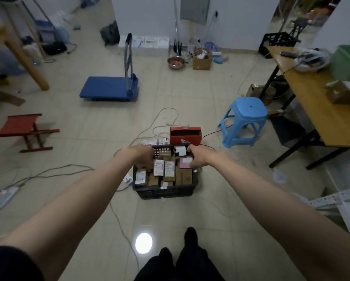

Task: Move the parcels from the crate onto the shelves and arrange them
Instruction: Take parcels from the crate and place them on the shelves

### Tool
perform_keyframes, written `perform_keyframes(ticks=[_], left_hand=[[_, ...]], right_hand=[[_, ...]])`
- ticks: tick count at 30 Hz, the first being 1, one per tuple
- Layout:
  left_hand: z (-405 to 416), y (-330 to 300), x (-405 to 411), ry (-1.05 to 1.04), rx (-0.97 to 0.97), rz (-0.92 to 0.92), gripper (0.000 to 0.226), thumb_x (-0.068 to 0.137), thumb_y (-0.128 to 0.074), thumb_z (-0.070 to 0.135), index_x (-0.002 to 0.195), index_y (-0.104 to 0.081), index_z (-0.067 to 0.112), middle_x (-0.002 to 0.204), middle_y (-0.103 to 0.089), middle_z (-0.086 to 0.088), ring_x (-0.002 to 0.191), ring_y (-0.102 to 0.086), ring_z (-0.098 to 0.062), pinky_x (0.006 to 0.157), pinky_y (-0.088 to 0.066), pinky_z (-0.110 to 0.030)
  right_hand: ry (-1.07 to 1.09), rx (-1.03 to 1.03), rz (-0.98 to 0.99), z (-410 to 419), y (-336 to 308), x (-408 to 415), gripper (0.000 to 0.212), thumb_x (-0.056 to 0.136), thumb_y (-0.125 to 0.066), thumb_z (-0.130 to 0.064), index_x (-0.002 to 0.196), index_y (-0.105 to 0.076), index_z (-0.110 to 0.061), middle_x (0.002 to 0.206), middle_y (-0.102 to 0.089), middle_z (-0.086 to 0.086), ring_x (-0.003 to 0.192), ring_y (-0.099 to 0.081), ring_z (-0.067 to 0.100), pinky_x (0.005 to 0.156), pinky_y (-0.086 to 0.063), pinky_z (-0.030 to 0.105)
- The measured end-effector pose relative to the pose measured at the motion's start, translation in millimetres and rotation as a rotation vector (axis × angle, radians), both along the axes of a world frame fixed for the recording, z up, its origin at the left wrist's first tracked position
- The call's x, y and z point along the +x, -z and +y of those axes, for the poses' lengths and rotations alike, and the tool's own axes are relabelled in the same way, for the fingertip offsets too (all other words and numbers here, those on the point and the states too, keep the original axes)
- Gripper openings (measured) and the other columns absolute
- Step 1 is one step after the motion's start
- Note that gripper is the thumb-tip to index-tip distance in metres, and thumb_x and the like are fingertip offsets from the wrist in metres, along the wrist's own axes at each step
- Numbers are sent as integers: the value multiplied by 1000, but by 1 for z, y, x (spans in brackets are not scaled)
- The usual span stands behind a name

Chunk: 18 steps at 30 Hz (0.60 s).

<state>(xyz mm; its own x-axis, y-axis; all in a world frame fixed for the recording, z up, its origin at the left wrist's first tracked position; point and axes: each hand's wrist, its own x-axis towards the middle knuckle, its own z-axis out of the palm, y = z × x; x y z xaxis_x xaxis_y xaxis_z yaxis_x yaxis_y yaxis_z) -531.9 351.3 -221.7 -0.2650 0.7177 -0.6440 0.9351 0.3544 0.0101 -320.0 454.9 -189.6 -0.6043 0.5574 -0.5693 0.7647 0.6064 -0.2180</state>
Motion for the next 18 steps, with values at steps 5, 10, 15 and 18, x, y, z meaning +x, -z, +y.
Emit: perform_keyframes(ticks=[5,10,15,18], left_hand=[[-10,-22,-8,-35,-52,-93,36,88,-61,36,122,-62,23,124,-63,0,110,-57,-21,92,-48,-34],[11,9,-51,-187,-73,-142,51,93,-61,31,141,-46,22,143,-49,0,127,-48,-22,98,-41,-32],[36,42,-93,-277,-135,-117,45,93,-57,37,133,-52,16,135,-55,-7,121,-52,-25,92,-43,-33],[45,63,-109,-340,-166,-154,43,94,-56,36,132,-52,15,136,-55,-7,123,-51,-25,92,-42,-33]], right_hand=[[-70,-67,-21,23,35,-50,60,90,-69,-32,143,-42,-20,133,-58,8,113,-59,27,94,-53,42],[-127,-156,-25,60,72,-101,55,89,-71,-31,137,-46,-22,127,-60,3,107,-60,22,91,-53,40],[-120,-224,-19,105,109,-150,64,89,-69,-27,146,-40,-23,141,-52,6,125,-54,28,100,-47,43],[-152,-287,-42,122,130,-174,62,92,-68,-25,147,-40,-18,146,-47,10,128,-50,30,95,-46,37]])
